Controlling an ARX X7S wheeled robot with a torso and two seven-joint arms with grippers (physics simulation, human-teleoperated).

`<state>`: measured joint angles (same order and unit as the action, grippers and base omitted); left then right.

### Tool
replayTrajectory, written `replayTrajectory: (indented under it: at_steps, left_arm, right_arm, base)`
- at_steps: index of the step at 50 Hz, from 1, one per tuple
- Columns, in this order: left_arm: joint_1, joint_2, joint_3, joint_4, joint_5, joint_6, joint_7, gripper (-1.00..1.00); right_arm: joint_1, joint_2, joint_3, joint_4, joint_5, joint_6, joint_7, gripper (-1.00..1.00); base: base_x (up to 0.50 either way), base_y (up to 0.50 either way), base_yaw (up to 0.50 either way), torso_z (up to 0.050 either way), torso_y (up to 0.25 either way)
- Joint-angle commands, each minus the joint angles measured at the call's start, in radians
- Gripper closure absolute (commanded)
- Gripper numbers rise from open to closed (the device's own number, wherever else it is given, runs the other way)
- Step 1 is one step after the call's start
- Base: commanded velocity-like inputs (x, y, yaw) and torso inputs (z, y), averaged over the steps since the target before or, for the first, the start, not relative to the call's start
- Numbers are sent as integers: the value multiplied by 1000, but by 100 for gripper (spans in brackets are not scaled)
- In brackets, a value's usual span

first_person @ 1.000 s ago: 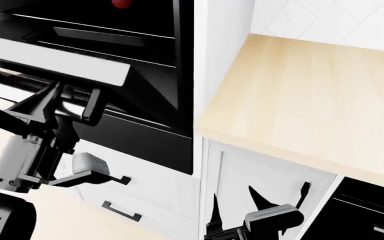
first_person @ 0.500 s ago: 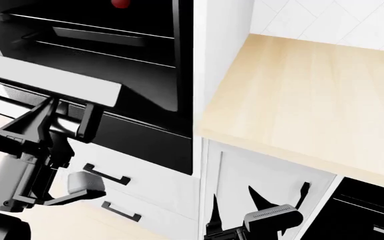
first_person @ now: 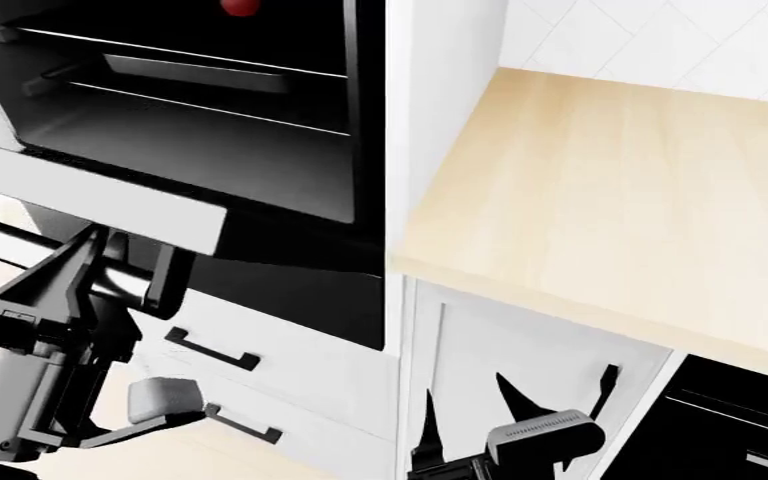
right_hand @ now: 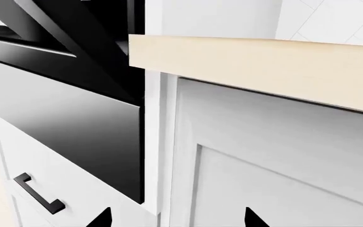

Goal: Open the oven door

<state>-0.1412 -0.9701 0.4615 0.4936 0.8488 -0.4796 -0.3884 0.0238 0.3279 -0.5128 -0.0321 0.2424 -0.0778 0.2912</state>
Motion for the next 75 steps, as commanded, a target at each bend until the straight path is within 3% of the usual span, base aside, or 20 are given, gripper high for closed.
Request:
replayTrajectory:
  at_steps: [1,75]
  left_arm:
    - [26,-26,-130,29,95,-45,-171,100]
    - [361,-19,-201,-35,149,-101,-463,100]
  right_arm:
    - [-1,2,-4,4,1,-4,3,-100]
    - [5,8,-23,16,3,-8,19,-100]
  base:
    - [0,0,0,0,0]
    - [0,0,0,1,5]
